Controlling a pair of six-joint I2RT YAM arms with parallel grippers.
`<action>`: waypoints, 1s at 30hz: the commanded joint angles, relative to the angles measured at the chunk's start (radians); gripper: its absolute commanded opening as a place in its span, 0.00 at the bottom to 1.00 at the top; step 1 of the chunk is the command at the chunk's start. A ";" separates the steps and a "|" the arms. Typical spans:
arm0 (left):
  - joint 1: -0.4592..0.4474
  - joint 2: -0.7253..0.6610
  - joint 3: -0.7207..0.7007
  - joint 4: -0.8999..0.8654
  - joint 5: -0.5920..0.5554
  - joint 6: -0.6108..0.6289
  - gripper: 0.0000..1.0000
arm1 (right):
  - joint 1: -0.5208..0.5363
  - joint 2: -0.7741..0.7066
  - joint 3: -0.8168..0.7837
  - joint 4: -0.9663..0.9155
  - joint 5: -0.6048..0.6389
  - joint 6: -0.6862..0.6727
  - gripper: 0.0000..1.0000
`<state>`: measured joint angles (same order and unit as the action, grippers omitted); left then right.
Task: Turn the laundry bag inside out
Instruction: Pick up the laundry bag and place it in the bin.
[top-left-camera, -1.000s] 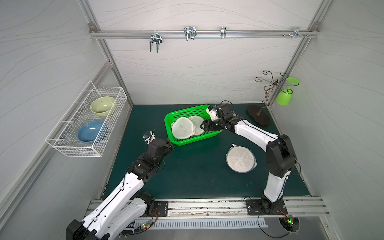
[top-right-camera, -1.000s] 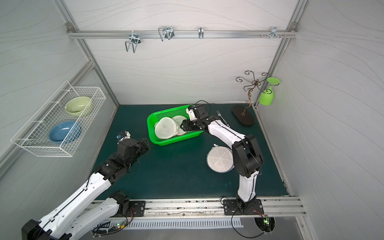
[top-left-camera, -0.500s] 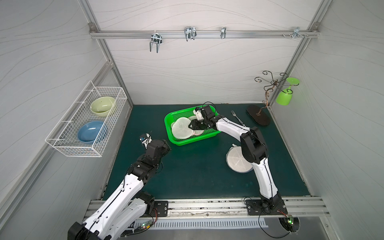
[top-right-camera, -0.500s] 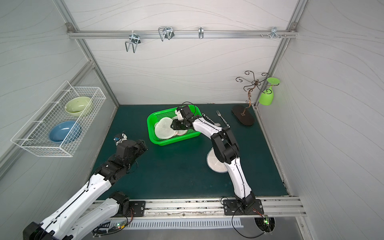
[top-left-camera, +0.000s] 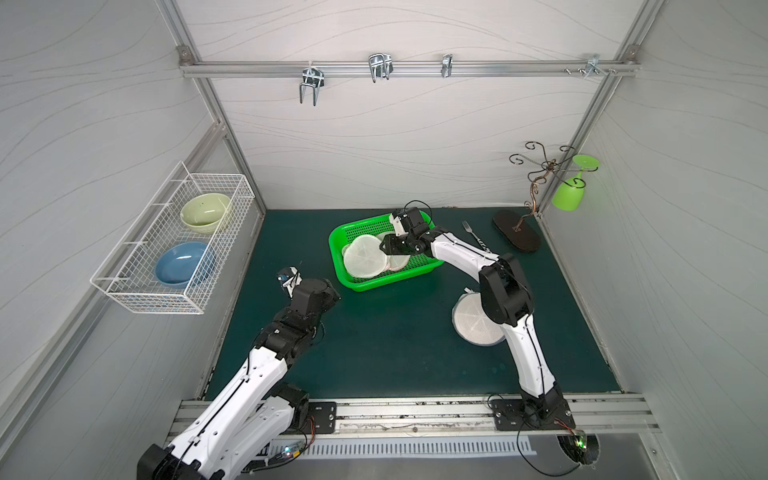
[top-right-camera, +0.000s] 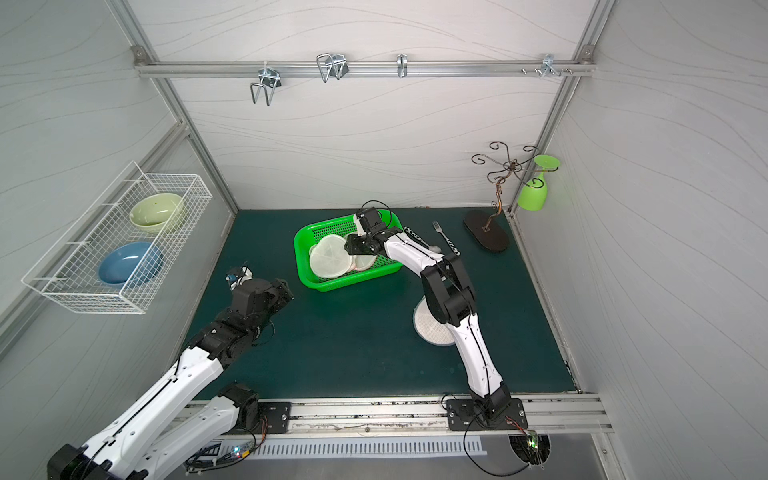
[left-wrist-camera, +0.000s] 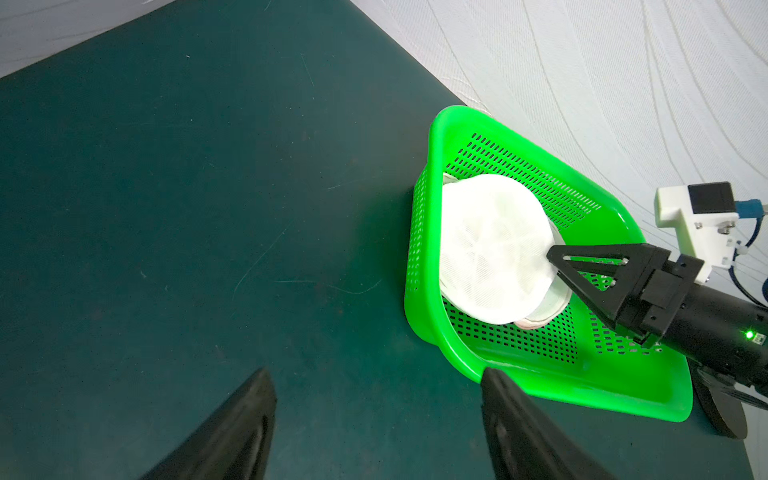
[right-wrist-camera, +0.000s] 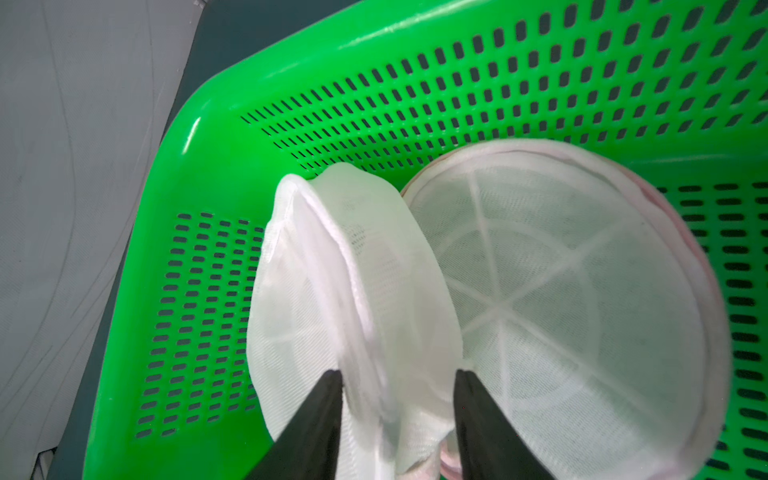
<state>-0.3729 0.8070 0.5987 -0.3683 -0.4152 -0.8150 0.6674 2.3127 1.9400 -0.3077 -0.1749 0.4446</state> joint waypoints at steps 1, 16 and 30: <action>0.008 -0.003 0.029 0.040 -0.009 0.011 0.80 | 0.016 0.033 0.034 -0.022 -0.016 0.019 0.39; 0.009 -0.055 0.031 0.025 -0.023 0.035 0.80 | 0.032 0.005 0.071 -0.010 -0.044 0.029 0.00; 0.009 -0.136 0.099 0.161 0.190 0.674 0.81 | -0.066 -0.429 0.059 -0.274 -0.038 0.152 0.00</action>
<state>-0.3679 0.6861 0.6445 -0.3099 -0.3428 -0.3687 0.6216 1.9915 2.0277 -0.4942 -0.2024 0.5552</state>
